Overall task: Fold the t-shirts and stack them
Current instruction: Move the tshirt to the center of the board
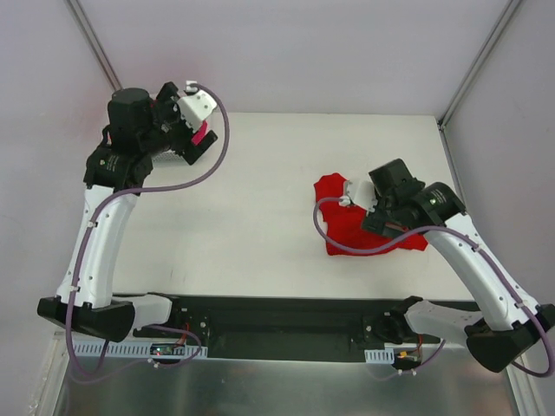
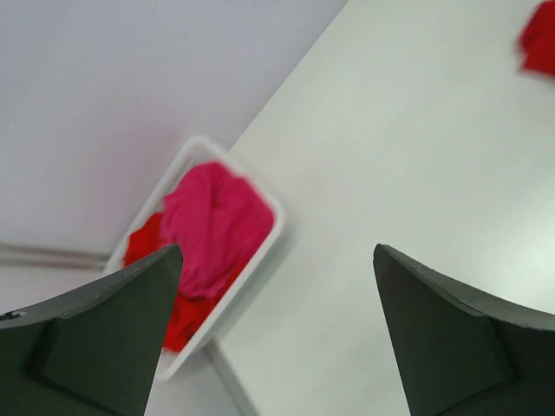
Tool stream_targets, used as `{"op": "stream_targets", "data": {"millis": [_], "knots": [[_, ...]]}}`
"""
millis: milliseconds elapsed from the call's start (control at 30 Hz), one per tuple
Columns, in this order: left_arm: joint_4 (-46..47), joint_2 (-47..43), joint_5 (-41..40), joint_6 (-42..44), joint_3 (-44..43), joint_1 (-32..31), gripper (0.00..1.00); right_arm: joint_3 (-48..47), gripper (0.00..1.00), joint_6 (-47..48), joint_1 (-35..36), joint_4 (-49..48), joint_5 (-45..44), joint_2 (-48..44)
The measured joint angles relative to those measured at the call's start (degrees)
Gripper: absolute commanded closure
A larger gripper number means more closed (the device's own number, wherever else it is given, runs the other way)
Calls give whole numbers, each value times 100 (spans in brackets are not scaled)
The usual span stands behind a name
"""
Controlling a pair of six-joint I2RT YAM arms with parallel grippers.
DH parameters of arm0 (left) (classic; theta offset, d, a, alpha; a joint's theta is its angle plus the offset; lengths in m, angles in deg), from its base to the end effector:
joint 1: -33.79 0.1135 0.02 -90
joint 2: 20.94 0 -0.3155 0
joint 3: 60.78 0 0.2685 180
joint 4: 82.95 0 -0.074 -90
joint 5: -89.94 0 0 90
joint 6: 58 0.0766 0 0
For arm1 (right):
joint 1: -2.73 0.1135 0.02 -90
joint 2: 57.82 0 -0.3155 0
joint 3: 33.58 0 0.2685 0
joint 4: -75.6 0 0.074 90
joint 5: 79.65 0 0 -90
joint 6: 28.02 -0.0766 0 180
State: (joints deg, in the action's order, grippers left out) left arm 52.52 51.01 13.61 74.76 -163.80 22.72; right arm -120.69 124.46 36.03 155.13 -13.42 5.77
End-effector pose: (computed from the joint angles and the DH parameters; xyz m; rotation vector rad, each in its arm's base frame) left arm 0.2876 -0.0747 0.5175 0.9636 1.5233 0.1796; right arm 0.1895 0.0875 0.3837 -1.8016 1.8520 -0.7237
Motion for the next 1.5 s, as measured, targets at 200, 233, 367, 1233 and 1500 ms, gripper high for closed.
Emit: {"op": "stream_targets", "data": {"millis": [200,233,367,1233,1500], "knots": [[-1123,879,1353,-1303,-1840,-229,9,-2087,3,-654,-33,66,577,1019],[-1217,1025,1447,-1397,-1956,-236,9,-2570,2,-820,-33,50,774,1209],[-1521,1187,1543,-1513,-1762,-236,9,-3289,2,-1259,-33,-111,1665,1488],[-1821,-70,63,-1279,761,116,6,-1757,30,-1436,-1674,-577,3438,3429],[-1705,-24,-101,-1250,761,483,6,-640,29,-1051,-1357,-761,3397,3414]]}}
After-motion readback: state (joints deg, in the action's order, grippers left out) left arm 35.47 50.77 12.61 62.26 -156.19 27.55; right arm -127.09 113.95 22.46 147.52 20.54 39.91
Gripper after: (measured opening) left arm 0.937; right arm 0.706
